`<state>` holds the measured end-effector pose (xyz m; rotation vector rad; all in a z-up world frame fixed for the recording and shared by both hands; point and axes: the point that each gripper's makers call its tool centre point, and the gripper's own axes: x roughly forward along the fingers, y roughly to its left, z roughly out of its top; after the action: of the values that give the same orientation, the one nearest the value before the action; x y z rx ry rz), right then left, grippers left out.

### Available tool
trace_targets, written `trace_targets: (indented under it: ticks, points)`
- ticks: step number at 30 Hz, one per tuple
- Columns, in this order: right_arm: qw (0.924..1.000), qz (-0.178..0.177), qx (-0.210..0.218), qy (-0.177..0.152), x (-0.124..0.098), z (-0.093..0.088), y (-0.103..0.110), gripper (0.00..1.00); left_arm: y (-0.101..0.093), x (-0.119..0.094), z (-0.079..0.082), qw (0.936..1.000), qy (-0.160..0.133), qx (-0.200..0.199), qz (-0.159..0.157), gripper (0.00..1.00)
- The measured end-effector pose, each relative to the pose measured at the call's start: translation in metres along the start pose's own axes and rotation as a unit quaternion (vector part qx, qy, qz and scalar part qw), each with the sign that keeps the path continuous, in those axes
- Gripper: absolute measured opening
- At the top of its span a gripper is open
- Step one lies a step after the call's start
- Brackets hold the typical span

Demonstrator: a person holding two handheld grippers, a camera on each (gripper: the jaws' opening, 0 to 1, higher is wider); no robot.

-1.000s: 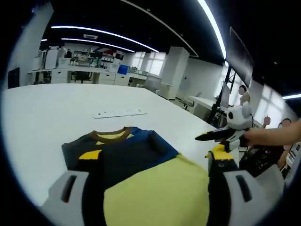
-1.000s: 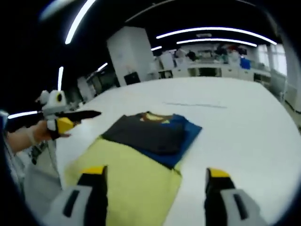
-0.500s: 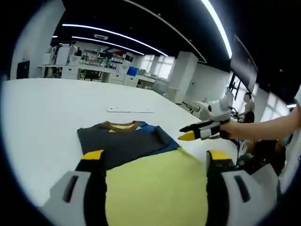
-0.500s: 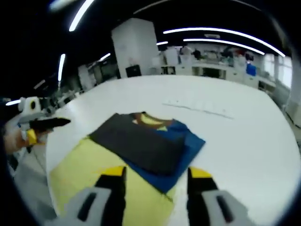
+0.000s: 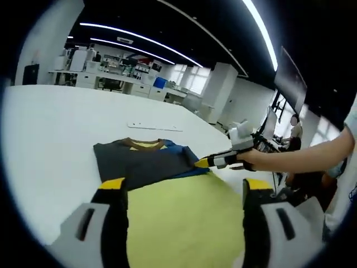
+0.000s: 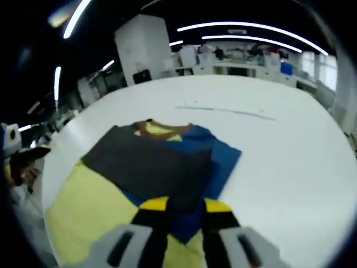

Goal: Fold the garment on the visible template until the final outline fits inside the template.

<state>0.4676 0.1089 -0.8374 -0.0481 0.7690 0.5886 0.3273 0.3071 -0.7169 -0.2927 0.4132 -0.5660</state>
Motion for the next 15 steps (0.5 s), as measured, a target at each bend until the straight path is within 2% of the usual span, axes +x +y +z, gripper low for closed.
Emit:
trace_targets:
  ticks: [4, 7, 11, 15]
  points:
    - [0.9998, -0.005, 0.019, -0.007, -0.002, 0.001, -0.002, 0.0, 0.004, -0.002, 0.001, 0.9998, 0.005, 0.015, 0.014, 0.79]
    - [0.9986, 0.005, 0.047, -0.027, -0.007, 0.001, 0.002, 0.0, 0.009, -0.004, -0.001, 0.9995, 0.009, 0.02, 0.024, 0.79]
    - [0.9983, 0.001, 0.045, -0.038, -0.02, -0.007, 0.004, 0.0, 0.011, -0.011, -0.002, 0.999, 0.011, 0.021, 0.037, 0.79]
    - [0.9973, 0.003, 0.057, -0.046, -0.022, -0.001, -0.005, 0.0, 0.011, -0.015, -0.002, 0.9986, 0.01, 0.023, 0.046, 0.78]
